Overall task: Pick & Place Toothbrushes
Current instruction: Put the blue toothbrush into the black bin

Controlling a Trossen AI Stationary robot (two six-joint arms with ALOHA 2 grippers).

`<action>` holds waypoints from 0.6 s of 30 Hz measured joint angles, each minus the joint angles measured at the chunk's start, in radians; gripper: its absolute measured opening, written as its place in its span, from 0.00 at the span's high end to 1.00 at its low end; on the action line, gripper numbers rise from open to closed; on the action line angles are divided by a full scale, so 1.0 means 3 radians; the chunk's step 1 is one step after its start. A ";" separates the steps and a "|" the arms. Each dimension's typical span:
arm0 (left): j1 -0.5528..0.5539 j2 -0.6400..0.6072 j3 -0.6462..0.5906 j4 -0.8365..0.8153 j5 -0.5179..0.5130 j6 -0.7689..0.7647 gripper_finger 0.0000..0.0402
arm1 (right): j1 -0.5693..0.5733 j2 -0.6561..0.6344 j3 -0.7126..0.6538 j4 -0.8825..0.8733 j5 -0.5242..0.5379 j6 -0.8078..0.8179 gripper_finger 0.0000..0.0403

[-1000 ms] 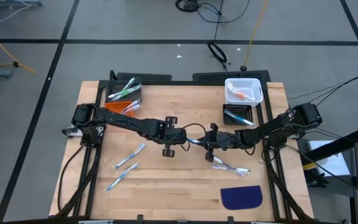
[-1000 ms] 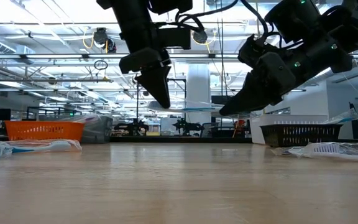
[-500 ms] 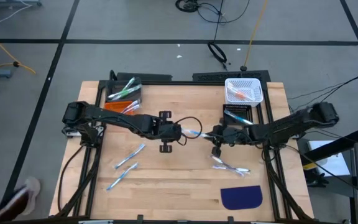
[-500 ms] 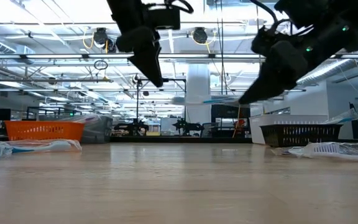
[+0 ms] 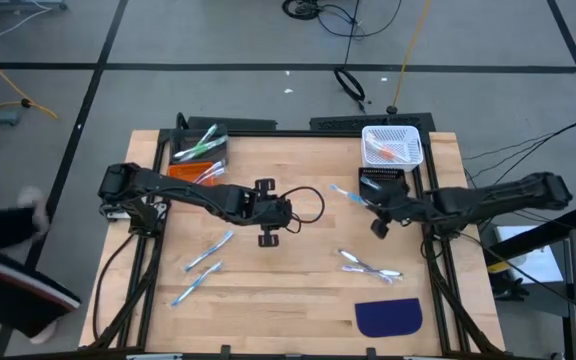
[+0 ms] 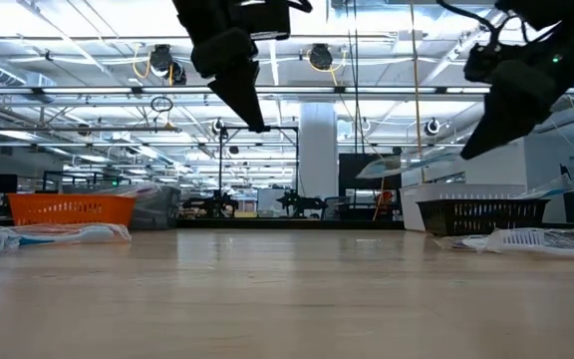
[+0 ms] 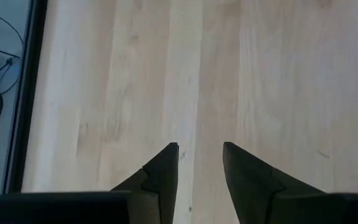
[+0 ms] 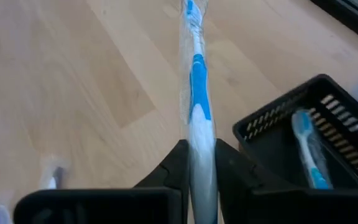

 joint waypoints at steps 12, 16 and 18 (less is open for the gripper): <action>0.0000 -0.0002 0.0000 0.0066 0.0005 -0.0011 0.68 | 0.0000 -0.0632 0.0002 -0.1254 0.0164 0.0580 0.90; 0.0000 -0.0002 0.0000 0.0137 0.0005 -0.0011 0.68 | 0.0001 -0.0720 0.0126 -0.1386 0.0213 0.0641 0.90; 0.0000 -0.0002 0.0000 0.0135 0.0007 -0.0011 0.68 | 0.0001 -0.0715 0.0226 -0.1647 0.0265 0.0755 0.90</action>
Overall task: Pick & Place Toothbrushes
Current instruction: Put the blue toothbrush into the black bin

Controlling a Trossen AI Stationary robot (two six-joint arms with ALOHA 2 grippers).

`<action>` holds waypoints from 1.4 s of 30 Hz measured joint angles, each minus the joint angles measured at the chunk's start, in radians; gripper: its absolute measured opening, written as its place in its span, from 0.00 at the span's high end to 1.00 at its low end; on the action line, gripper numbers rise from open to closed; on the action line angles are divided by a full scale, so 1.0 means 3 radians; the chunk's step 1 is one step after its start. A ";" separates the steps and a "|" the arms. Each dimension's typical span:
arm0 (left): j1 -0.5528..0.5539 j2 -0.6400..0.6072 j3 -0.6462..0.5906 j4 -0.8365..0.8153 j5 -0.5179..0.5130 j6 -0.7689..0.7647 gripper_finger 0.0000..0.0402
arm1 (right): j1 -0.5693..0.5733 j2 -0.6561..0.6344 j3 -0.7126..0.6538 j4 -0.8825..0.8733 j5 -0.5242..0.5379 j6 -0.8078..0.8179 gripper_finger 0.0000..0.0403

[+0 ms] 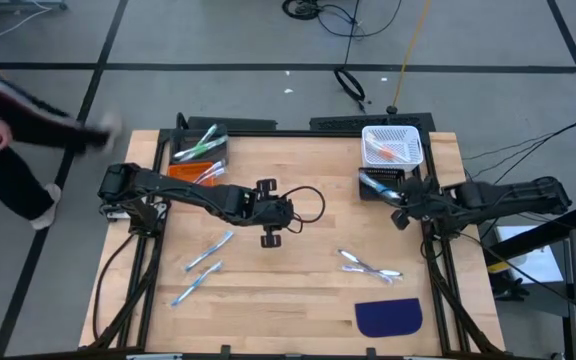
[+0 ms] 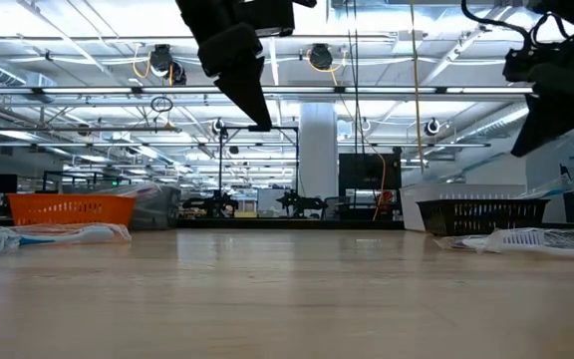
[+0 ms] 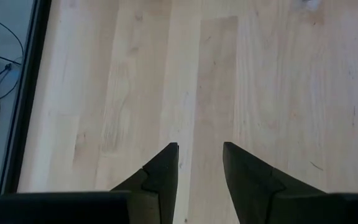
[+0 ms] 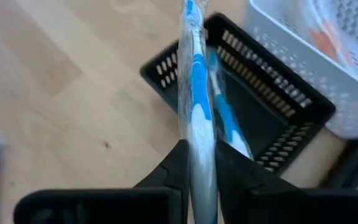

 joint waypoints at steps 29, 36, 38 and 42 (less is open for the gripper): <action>0.0000 0.0000 -0.0001 0.0061 0.0000 0.0008 0.68 | -0.0001 0.0120 0.0167 -0.0553 -0.0031 0.0189 0.71; 0.0000 0.0000 -0.0002 0.0060 0.0166 0.0001 0.68 | -0.0001 0.0119 0.0167 -0.0513 0.0004 0.0230 0.69; -0.0001 0.0000 -0.0003 0.0059 0.0255 -0.0001 0.68 | -0.0001 0.0120 0.0167 -0.0480 0.0001 0.0219 0.70; -0.0011 0.0000 -0.0003 0.0057 0.0323 -0.0029 0.68 | -0.0001 0.0119 0.0167 -0.0344 -0.0252 0.0170 0.73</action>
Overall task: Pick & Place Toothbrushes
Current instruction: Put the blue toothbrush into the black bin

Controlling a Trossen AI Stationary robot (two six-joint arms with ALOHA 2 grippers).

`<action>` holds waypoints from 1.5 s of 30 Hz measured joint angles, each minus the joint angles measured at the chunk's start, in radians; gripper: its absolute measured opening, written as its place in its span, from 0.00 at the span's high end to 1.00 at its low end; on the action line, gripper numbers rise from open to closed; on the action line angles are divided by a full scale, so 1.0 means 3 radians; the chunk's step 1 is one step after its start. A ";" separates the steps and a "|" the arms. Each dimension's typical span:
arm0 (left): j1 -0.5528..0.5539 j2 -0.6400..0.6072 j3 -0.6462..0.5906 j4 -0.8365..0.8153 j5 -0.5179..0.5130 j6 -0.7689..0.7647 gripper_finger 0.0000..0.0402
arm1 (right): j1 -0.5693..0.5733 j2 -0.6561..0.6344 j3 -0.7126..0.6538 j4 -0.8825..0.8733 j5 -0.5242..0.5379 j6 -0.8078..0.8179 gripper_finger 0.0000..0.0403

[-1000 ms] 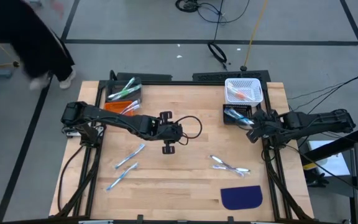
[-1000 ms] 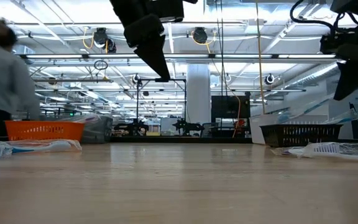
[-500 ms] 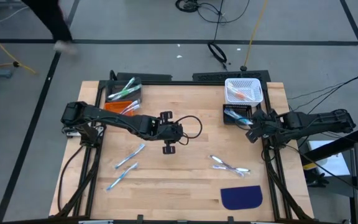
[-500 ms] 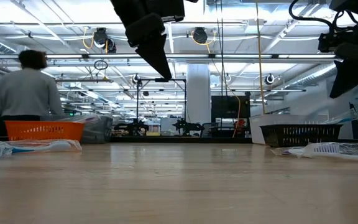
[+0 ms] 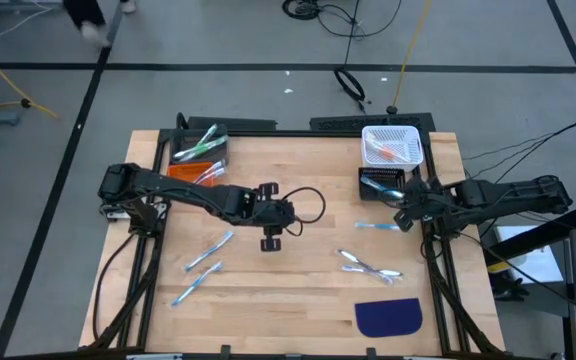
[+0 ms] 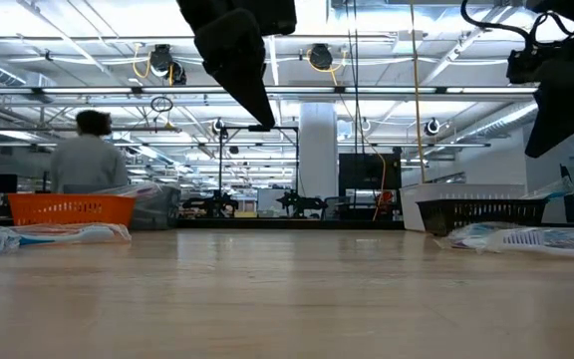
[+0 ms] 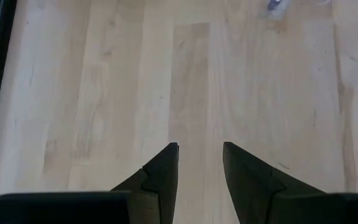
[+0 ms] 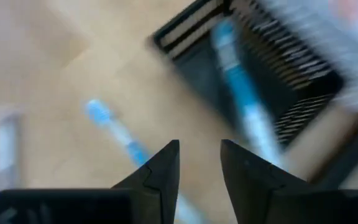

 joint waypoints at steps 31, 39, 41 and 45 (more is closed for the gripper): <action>-0.0045 0.0000 -0.0001 -0.0001 -0.0001 0.0044 0.68 | 0.0053 0.1580 -0.0398 0.1338 -0.0555 -0.1228 0.77; -0.0045 0.0000 -0.0001 0.0001 -0.0001 0.0053 0.68 | 0.0055 0.1676 -0.0398 0.1455 -0.0916 -0.1401 0.76; -0.0045 0.0000 -0.0001 0.0001 -0.0001 0.0056 0.68 | 0.0055 0.1676 -0.0398 0.1450 -0.0912 -0.1400 0.76; -0.0045 0.0000 -0.0001 0.0001 -0.0001 0.0055 0.68 | 0.0055 0.1676 -0.0398 0.1452 -0.0916 -0.1388 0.77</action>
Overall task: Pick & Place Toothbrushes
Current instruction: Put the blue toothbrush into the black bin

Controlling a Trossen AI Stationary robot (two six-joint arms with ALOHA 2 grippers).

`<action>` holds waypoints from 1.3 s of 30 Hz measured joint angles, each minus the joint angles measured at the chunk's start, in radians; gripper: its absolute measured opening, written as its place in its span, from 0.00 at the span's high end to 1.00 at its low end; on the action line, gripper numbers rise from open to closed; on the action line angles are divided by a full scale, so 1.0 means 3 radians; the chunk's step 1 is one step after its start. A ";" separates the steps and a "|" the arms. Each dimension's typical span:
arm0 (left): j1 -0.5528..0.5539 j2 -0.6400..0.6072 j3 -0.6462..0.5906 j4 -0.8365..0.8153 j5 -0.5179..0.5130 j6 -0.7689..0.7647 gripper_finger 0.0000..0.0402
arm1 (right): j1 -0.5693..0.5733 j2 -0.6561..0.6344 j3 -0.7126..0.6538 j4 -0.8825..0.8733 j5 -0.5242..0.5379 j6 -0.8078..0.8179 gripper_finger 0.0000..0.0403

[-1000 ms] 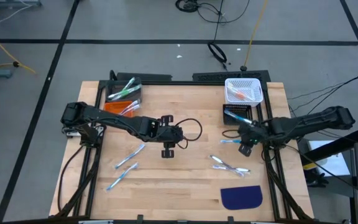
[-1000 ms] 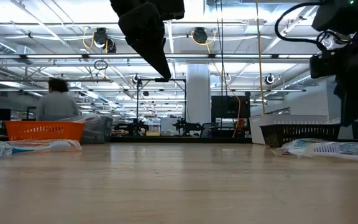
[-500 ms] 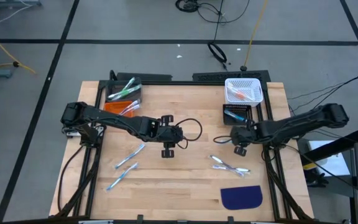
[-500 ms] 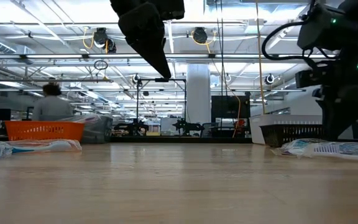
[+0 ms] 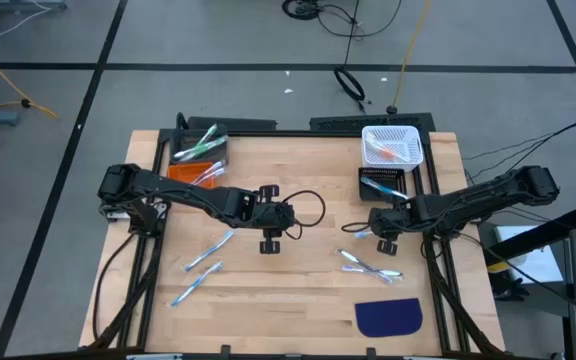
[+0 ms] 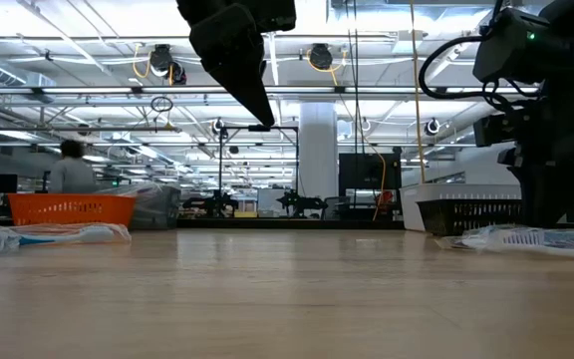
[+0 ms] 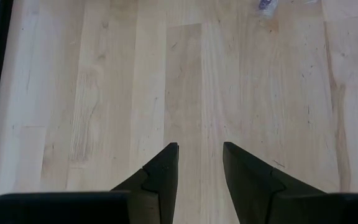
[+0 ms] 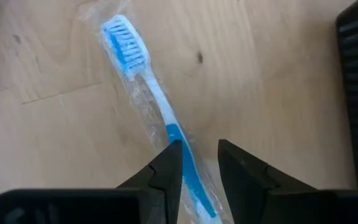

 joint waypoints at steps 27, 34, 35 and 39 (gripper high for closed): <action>0.0000 0.0000 0.0000 0.0018 0.0000 -0.0005 0.68 | 0.0000 -0.0029 -0.0199 0.0220 -0.0329 0.0100 0.96; 0.0000 0.0000 0.0000 0.0093 -0.0002 0.0010 0.68 | -0.0001 -0.0019 -0.0002 0.0135 -0.0345 0.0013 1.00; 0.0000 0.0000 0.0000 0.0089 -0.0001 0.0010 0.68 | 0.0000 -0.0019 0.0071 0.0092 -0.0338 -0.0011 1.00; -0.0001 0.0000 0.0000 0.0086 -0.0001 0.0010 0.68 | 0.0000 -0.0019 0.0382 -0.0198 -0.0210 -0.0092 1.00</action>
